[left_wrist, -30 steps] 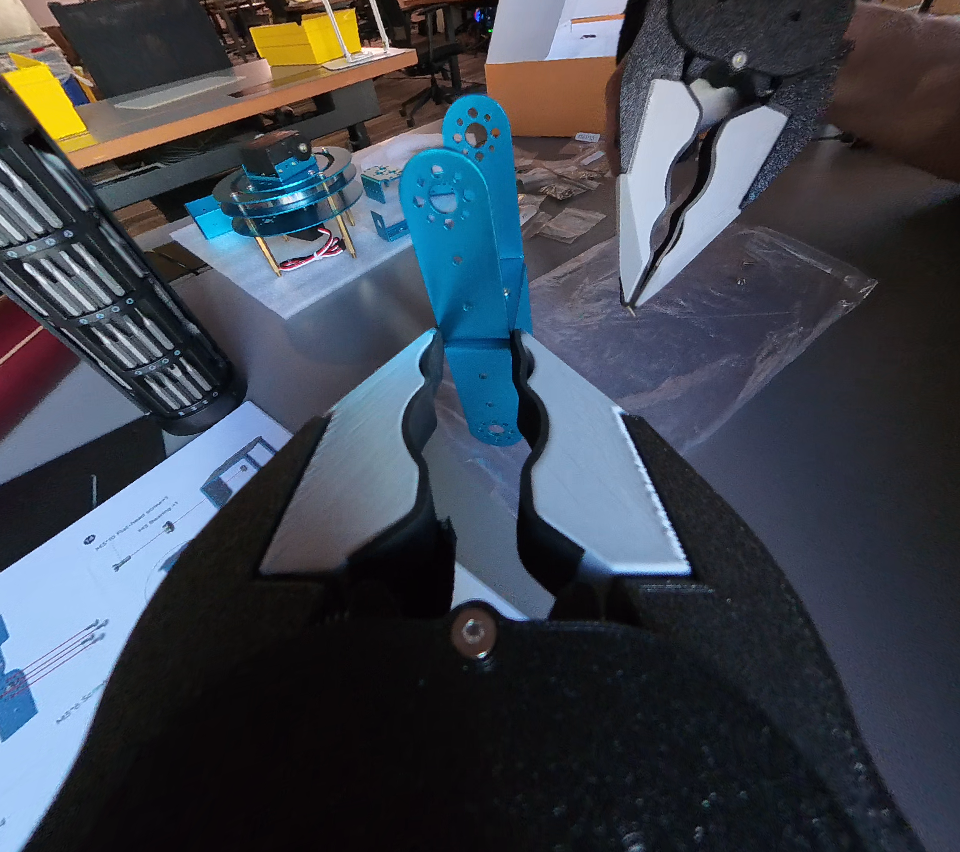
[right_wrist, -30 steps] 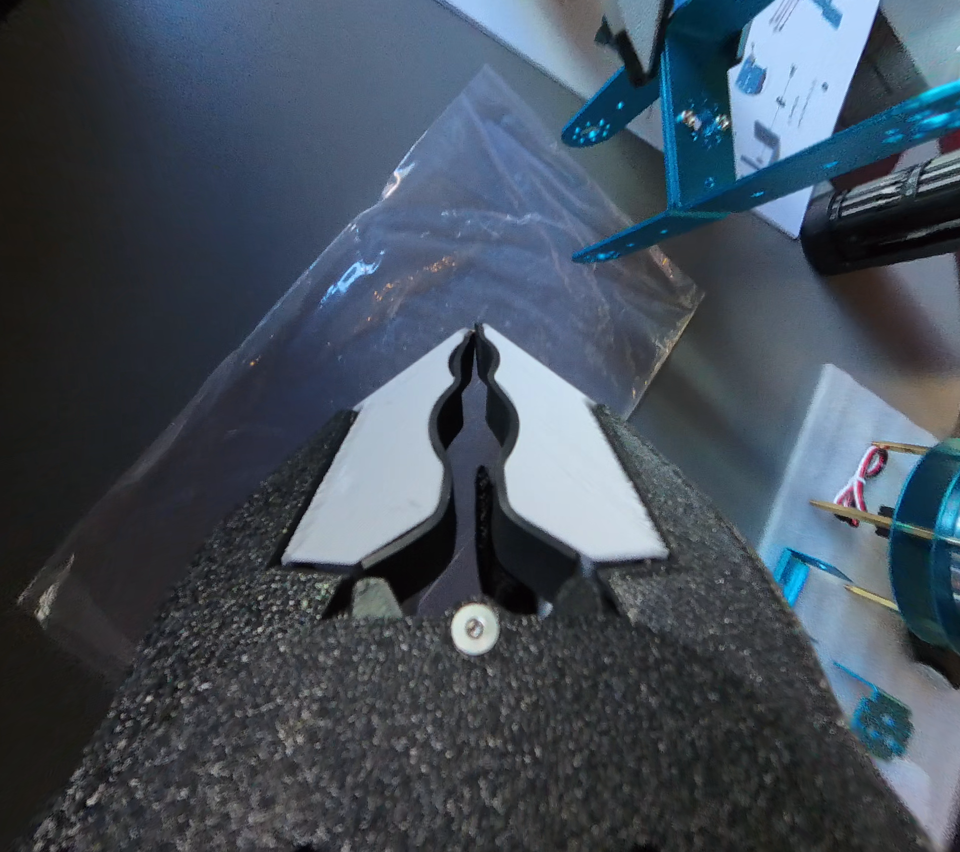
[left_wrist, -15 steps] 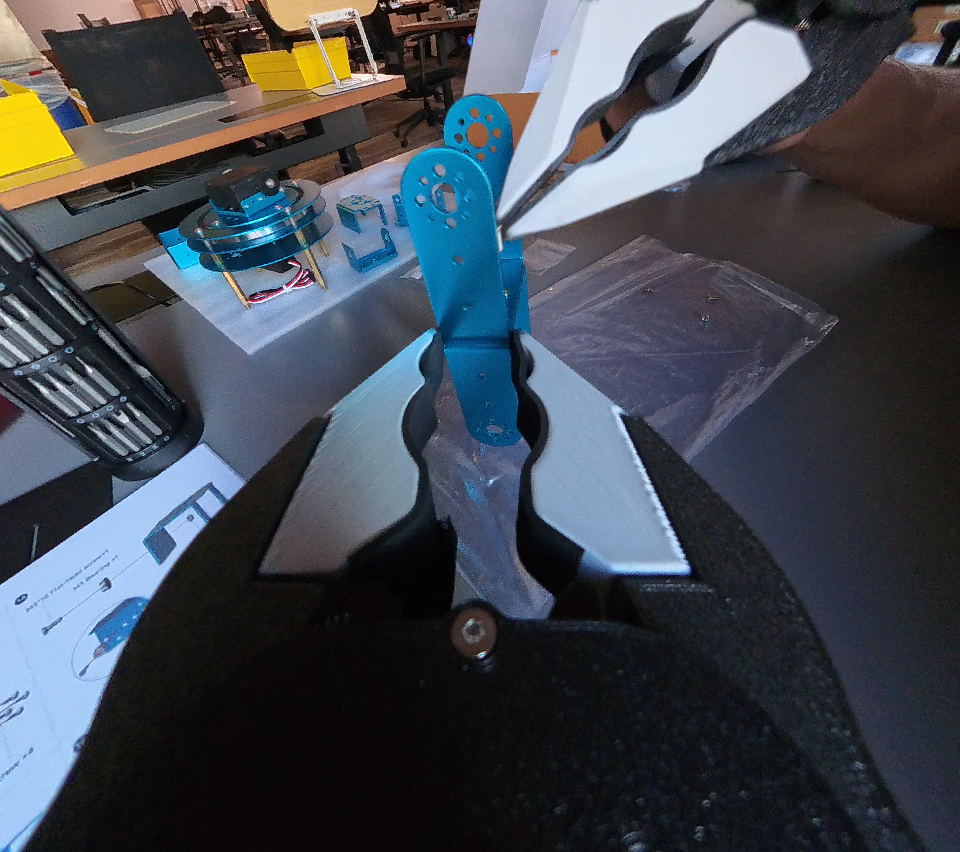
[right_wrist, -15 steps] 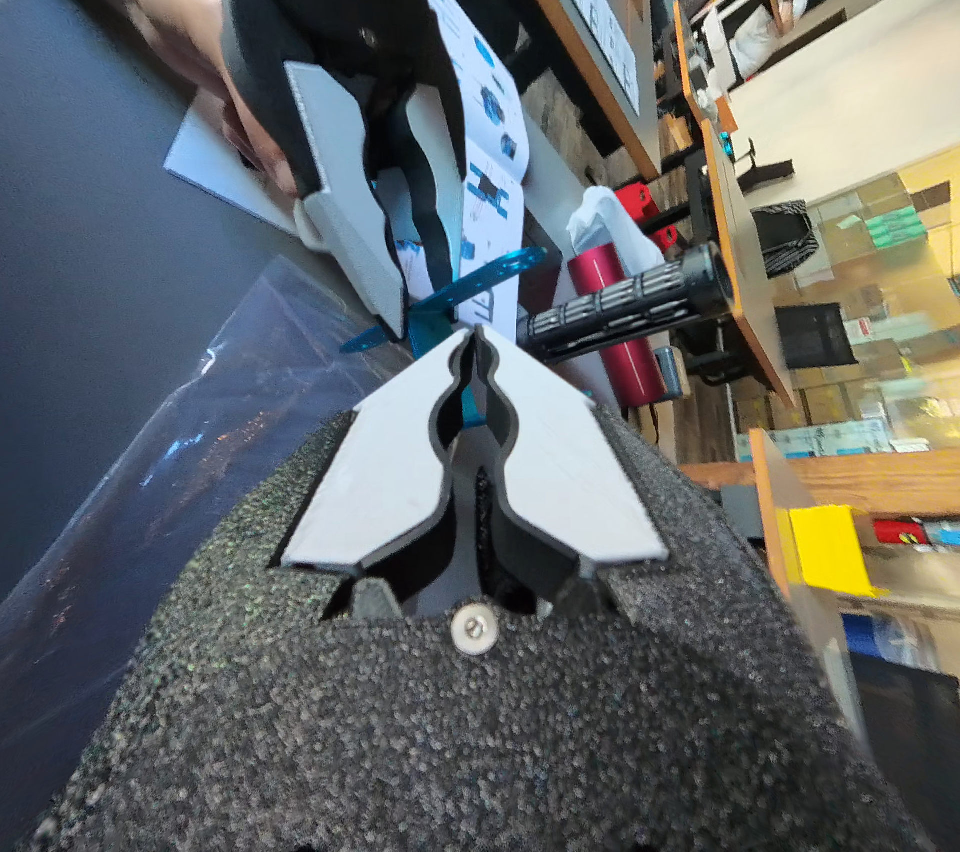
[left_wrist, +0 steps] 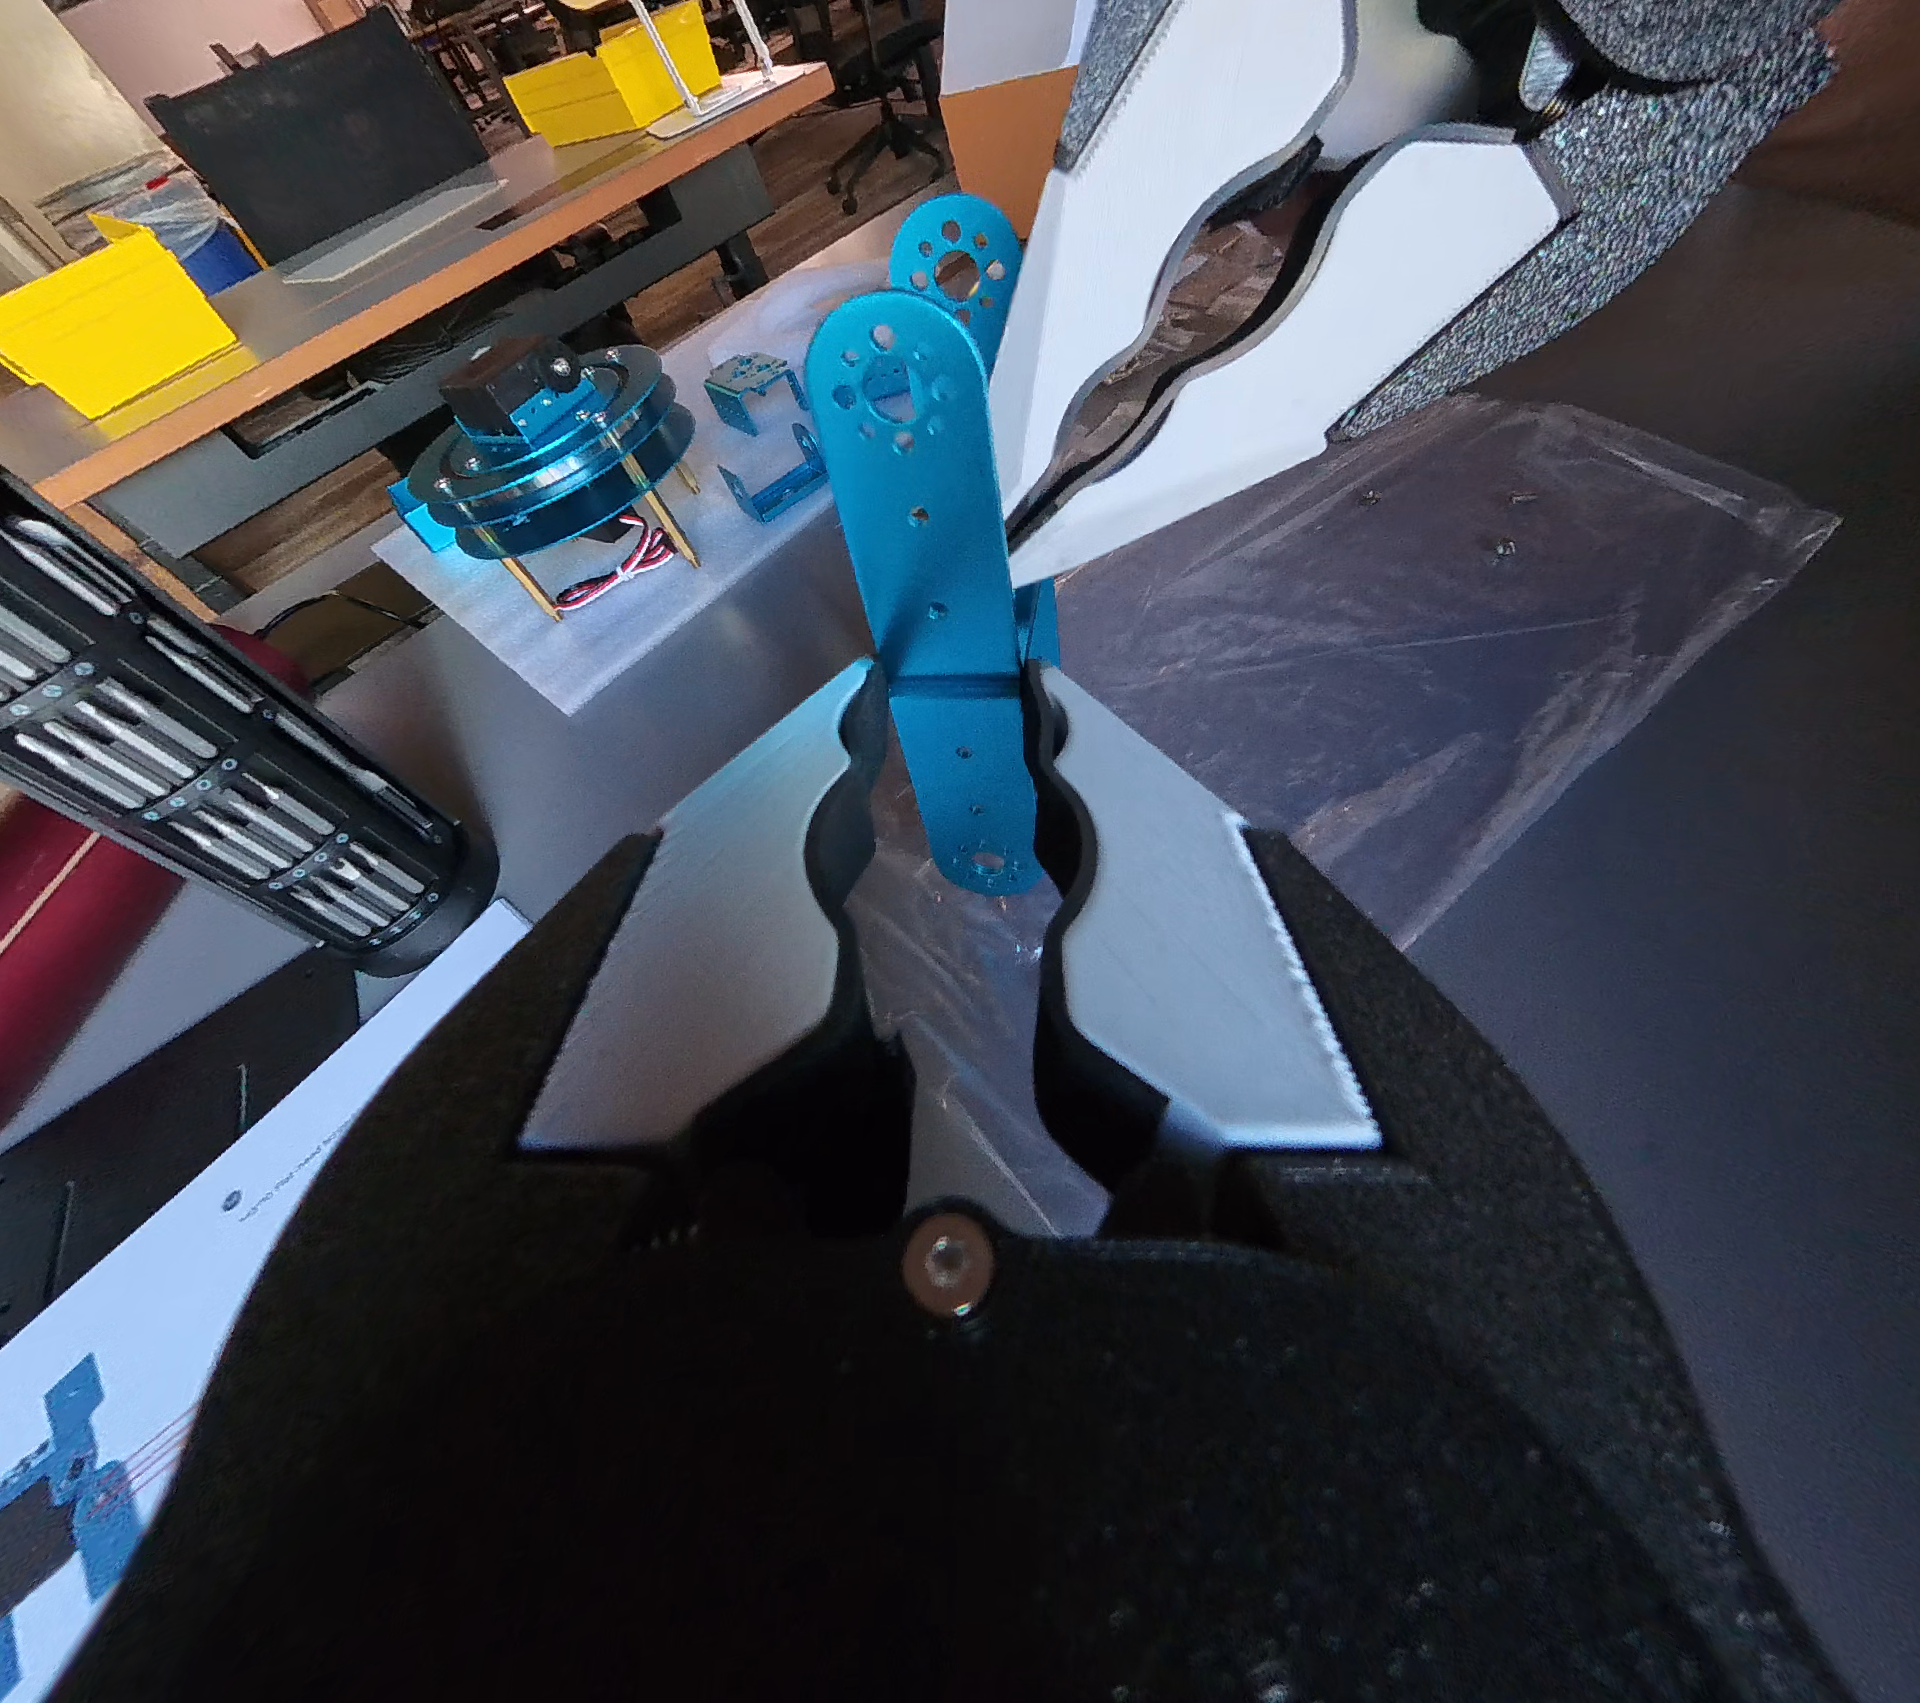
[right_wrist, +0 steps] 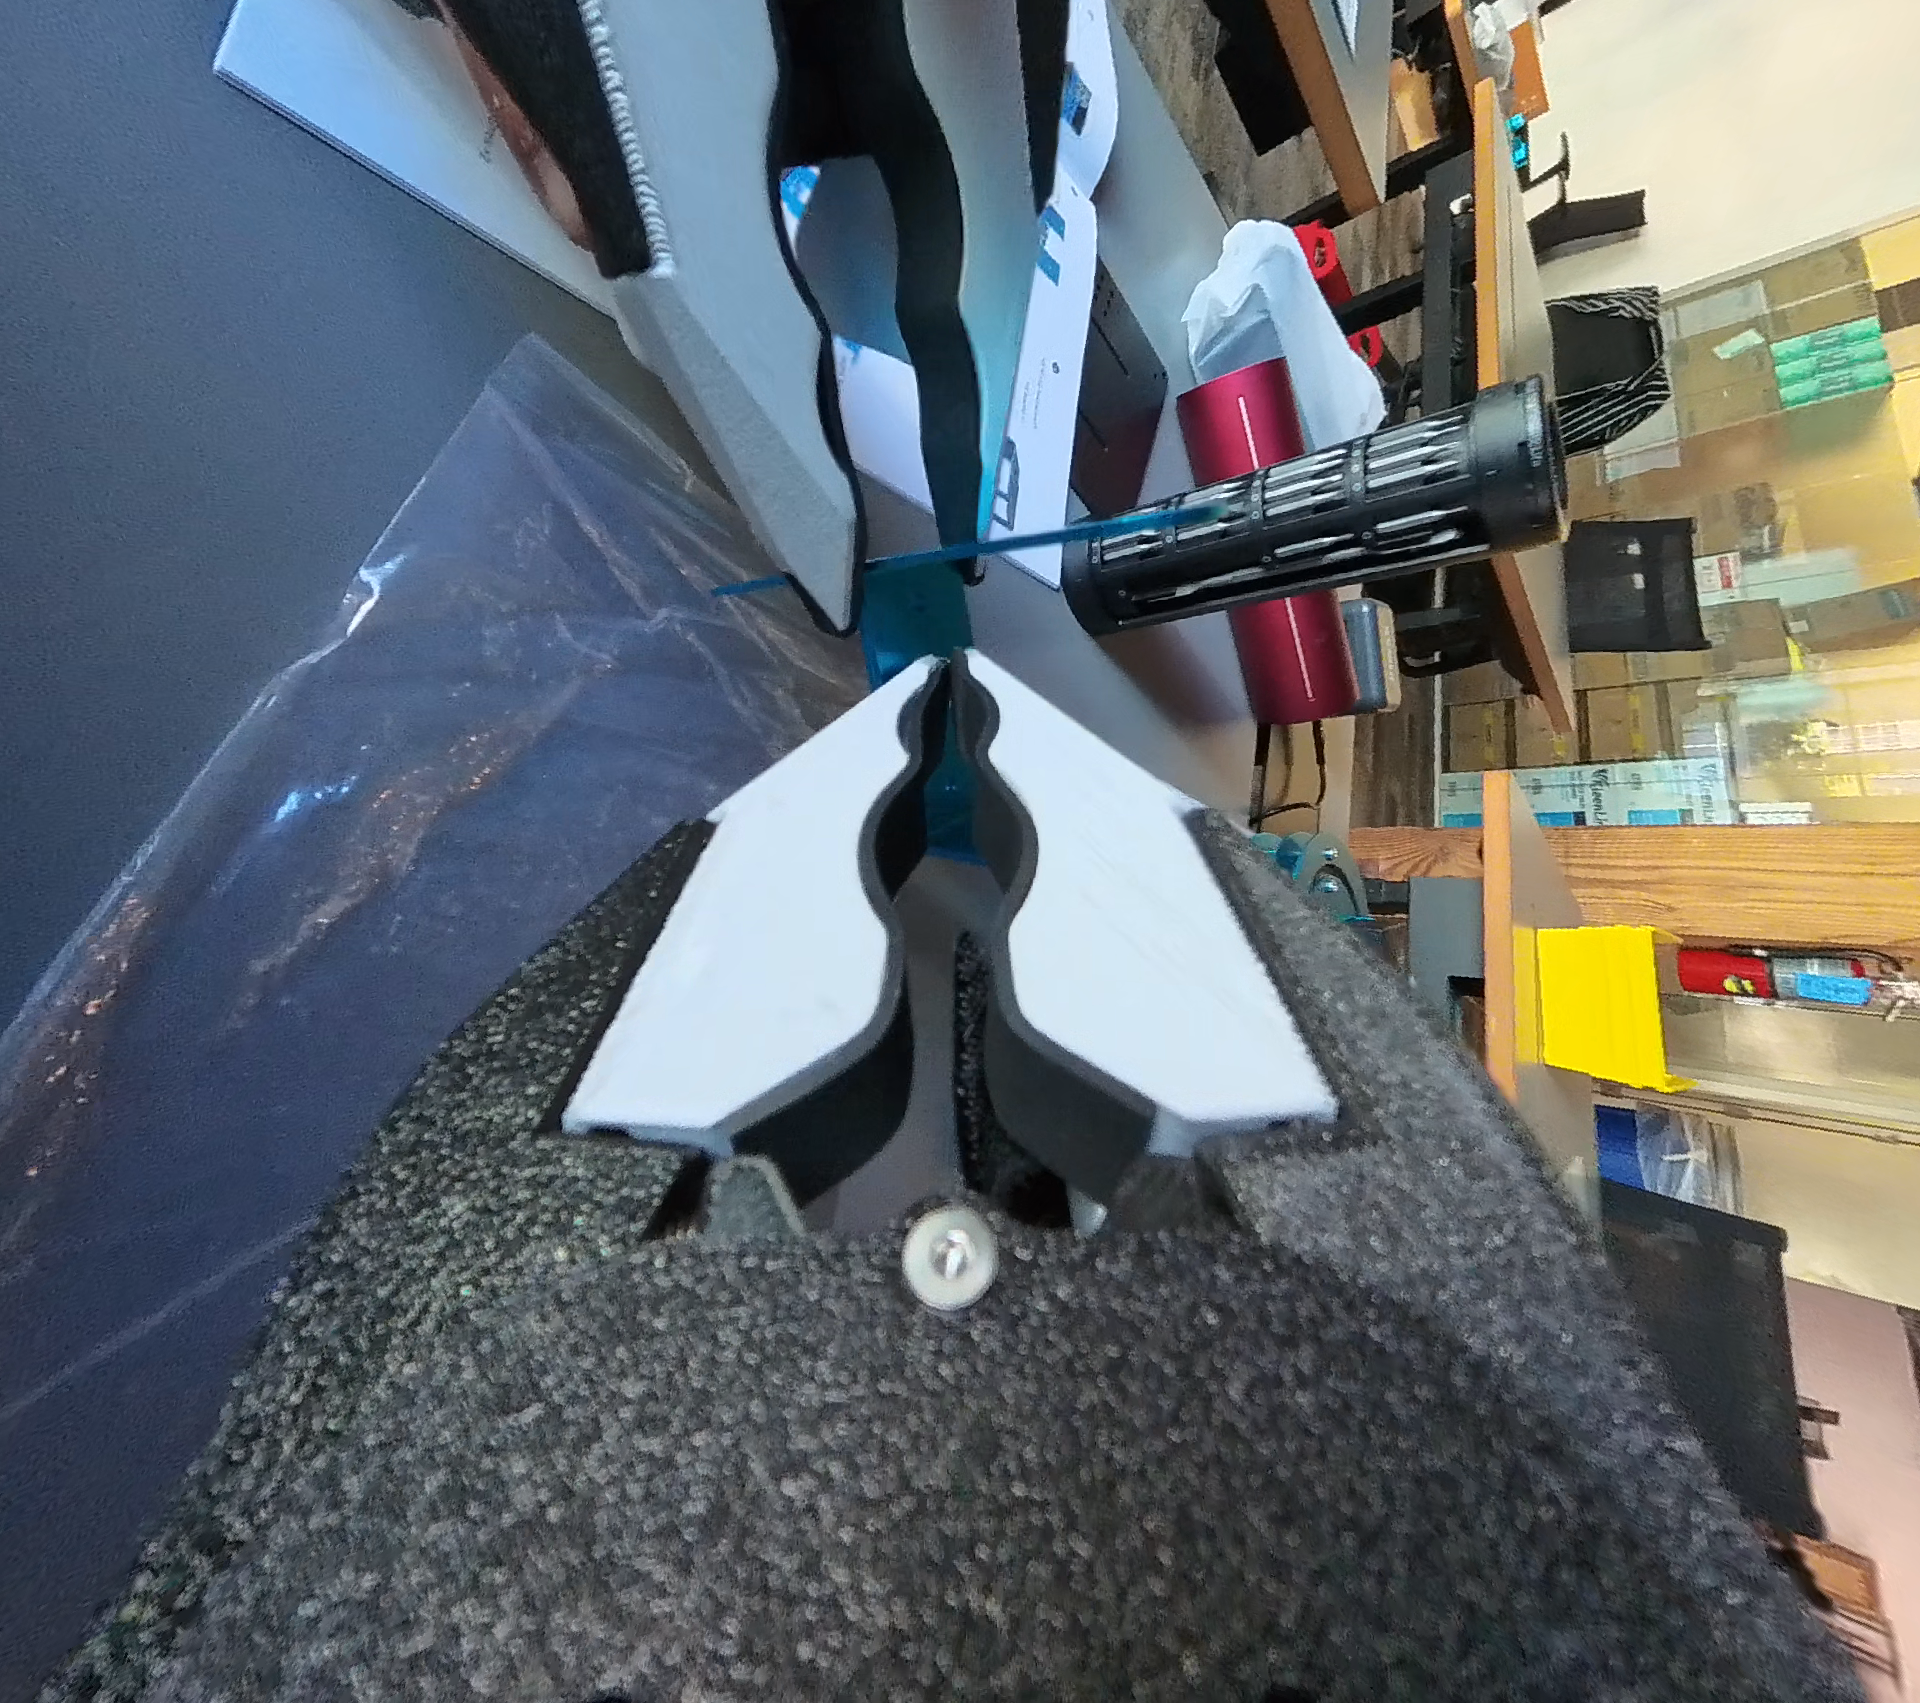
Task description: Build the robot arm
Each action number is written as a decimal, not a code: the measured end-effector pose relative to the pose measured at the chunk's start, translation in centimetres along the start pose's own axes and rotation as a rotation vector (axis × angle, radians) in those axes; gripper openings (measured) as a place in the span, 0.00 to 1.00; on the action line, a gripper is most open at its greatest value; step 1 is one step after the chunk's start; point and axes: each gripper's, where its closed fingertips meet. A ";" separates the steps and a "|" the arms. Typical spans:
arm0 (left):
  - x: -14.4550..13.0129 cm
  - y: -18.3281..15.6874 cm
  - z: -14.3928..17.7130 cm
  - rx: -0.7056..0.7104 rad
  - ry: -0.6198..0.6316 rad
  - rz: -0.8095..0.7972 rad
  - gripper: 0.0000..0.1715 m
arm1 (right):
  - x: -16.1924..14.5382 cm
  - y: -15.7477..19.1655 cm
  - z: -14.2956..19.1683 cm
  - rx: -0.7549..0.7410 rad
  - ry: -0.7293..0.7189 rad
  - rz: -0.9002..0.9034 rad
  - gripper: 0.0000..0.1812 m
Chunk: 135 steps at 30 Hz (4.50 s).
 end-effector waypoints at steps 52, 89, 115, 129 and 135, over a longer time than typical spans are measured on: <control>2.3 -1.0 -1.0 -0.117 -0.043 0.201 0.14 | -0.2 0.8 1.5 -0.110 0.039 0.154 0.22; 1.1 -2.6 -2.6 -0.283 0.028 0.652 0.20 | -6.6 0.9 2.8 -0.021 -0.056 -0.736 0.01; -1.9 -3.7 -4.0 -0.344 0.250 0.027 0.20 | -9.7 8.5 3.6 0.376 0.202 -0.681 0.01; -2.4 -4.4 -8.7 -0.696 0.360 -0.098 0.20 | -10.3 9.2 3.5 0.466 0.059 -0.838 0.09; -1.3 -3.4 -7.7 -0.643 0.262 -0.078 0.19 | -10.0 8.9 9.0 0.461 -0.094 -0.864 0.11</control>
Point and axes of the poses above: each gripper's, where its closed fingertips meet, z back along the fingers, x out of its top, y = z × x across the jaws, and after that the axes turned 13 degrees about z, right-handed
